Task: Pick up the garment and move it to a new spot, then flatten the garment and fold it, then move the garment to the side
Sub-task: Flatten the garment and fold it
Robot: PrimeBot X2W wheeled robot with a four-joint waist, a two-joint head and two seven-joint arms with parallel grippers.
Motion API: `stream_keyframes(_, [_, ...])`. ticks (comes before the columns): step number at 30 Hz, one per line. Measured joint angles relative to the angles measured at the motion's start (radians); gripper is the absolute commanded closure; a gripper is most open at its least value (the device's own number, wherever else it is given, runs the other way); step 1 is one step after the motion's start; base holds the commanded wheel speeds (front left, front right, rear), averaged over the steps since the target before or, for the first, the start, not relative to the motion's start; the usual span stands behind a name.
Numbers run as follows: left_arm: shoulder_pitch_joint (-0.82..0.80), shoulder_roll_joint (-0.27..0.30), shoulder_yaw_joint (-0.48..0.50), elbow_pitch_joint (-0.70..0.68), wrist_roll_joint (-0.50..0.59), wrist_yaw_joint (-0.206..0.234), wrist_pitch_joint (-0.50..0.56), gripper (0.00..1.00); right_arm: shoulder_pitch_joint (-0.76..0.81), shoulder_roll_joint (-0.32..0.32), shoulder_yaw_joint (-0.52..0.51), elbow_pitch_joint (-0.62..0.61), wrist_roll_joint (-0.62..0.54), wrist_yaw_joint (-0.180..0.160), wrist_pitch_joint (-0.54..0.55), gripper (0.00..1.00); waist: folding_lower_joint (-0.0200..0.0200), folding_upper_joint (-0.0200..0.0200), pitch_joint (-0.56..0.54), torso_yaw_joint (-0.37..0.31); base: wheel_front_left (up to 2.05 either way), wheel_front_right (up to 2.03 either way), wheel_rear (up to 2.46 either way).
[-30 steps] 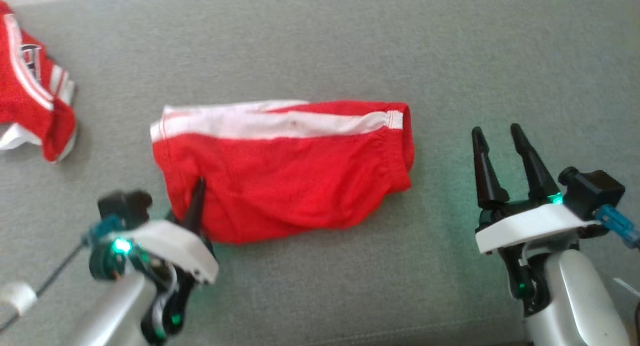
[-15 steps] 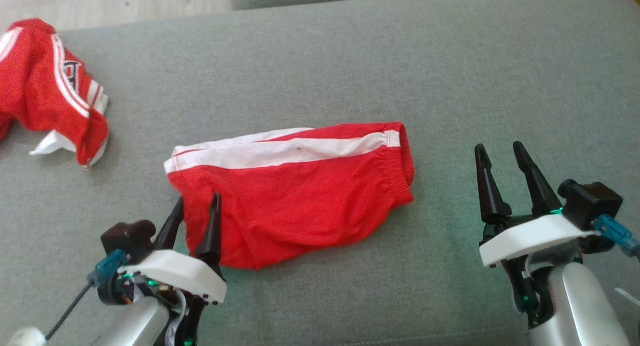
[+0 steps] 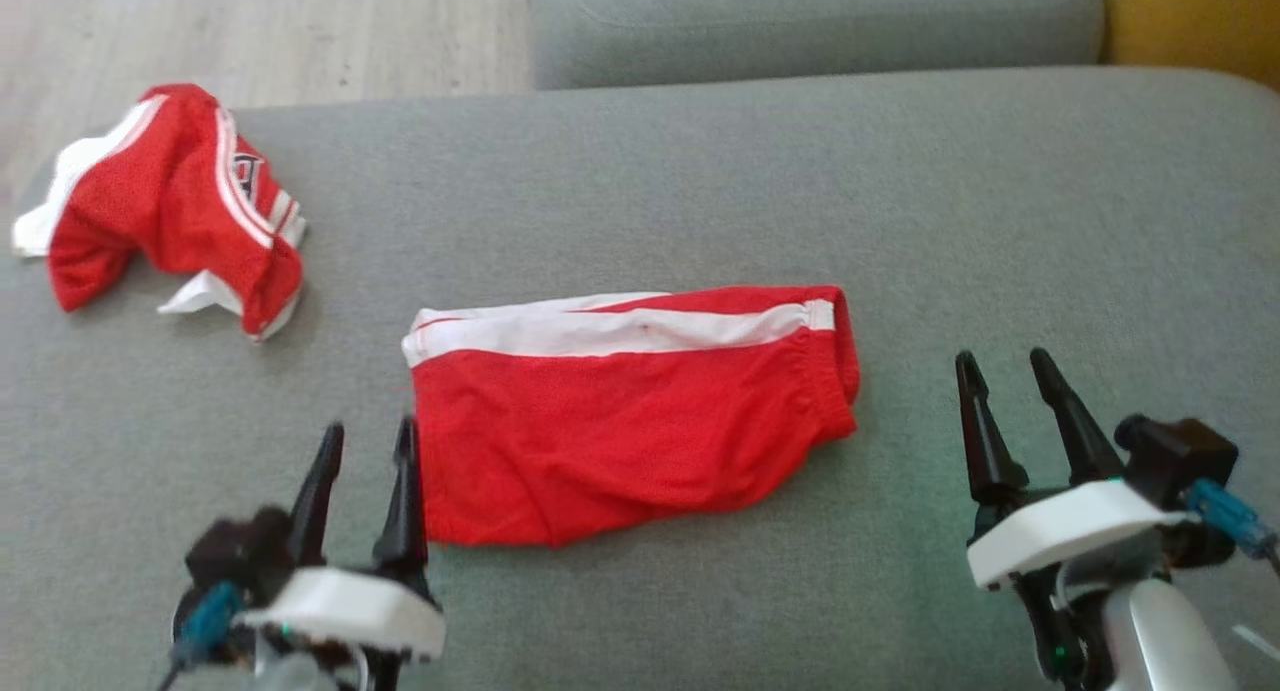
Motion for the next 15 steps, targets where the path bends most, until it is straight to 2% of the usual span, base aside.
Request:
stream_keyframes(5, [0.076,-0.002,0.010,-0.019,0.013,0.029,-0.006,0.00,0.023,0.002,-0.002,0.011,0.007,0.000,0.000,0.00,0.0000,0.0000,-0.026,0.026,0.00,0.00,0.00])
stream_keyframes(10, [0.090,-0.006,0.012,-0.034,0.020,0.030,-0.010,0.00,0.023,0.002,0.011,0.023,0.009,0.000,0.003,0.00,0.0001,0.0000,-0.043,0.051,0.00,0.00,0.00])
stream_keyframes(15, [0.090,-0.010,0.011,-0.034,0.027,0.029,-0.013,0.00,-0.007,0.002,0.019,0.089,0.010,0.000,0.063,0.00,0.0001,0.0000,-0.048,0.071,0.00,0.00,0.00])
